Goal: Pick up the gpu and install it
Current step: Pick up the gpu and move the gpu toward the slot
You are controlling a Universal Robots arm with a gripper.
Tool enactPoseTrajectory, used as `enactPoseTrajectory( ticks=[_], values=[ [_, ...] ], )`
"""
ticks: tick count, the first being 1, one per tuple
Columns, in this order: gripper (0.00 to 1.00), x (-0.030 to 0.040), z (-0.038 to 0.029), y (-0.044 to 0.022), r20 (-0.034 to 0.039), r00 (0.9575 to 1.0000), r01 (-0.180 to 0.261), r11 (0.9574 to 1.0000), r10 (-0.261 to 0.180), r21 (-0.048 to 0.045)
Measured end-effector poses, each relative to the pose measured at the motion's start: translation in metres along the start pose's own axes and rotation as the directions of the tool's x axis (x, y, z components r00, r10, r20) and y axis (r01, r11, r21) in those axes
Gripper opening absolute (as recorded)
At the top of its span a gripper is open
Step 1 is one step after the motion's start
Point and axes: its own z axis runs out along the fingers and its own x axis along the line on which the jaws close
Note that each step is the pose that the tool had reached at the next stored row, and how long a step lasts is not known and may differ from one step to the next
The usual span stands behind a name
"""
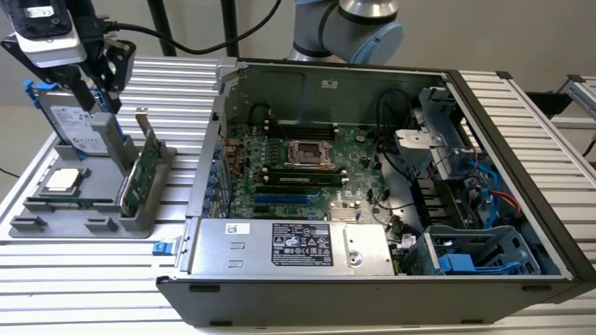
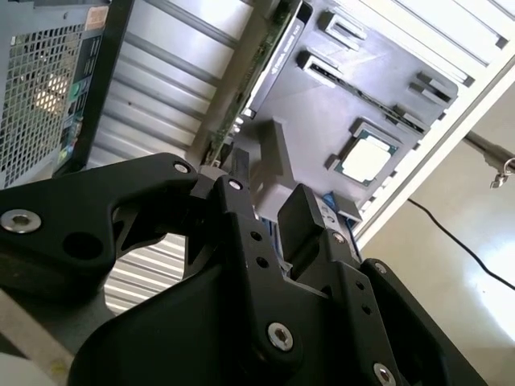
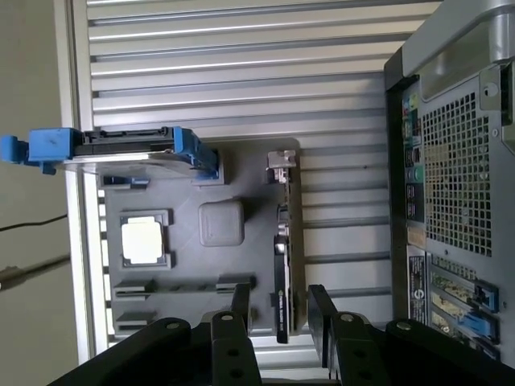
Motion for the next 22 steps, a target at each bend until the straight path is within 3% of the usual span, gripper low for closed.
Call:
enactPoseTrajectory(
  ticks=[22],
  values=[
    [1.00, -0.0016, 0.0109, -0.0028, -0.0044, 1.0000, 0.000, 1.0000, 0.000, 0.0003]
  ],
)
